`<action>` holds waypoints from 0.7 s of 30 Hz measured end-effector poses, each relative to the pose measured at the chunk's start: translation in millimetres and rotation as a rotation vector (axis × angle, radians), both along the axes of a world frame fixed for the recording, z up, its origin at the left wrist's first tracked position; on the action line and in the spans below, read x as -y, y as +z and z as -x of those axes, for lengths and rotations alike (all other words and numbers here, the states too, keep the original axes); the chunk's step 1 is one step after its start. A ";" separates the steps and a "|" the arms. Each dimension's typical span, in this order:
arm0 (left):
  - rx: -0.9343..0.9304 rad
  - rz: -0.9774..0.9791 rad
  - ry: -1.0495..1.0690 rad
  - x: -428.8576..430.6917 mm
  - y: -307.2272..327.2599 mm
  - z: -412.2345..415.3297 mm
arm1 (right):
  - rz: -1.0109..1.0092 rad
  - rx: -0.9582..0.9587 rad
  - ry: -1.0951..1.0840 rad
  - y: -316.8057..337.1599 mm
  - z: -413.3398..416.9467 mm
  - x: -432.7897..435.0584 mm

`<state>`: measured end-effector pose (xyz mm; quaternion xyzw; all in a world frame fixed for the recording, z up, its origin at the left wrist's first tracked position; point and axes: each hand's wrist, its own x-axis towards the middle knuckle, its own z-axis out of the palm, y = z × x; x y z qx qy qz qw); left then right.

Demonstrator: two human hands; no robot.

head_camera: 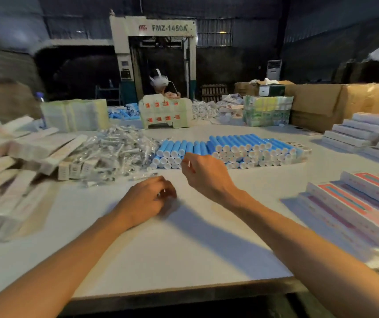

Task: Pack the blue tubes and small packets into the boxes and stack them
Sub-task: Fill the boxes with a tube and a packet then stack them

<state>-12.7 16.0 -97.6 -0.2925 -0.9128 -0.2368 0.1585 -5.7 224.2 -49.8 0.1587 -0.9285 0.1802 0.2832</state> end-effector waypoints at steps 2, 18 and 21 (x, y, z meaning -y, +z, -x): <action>-0.008 0.031 0.070 1.5 -1.1 0.0 | 0.077 0.097 0.078 -21.8 10.7 24.6; 0.096 0.500 1.215 109.8 51.8 5.1 | 0.166 0.244 0.289 -59.4 37.2 23.2; 0.191 0.748 1.363 142.0 46.2 -10.7 | 0.172 0.262 0.314 -58.4 35.6 24.2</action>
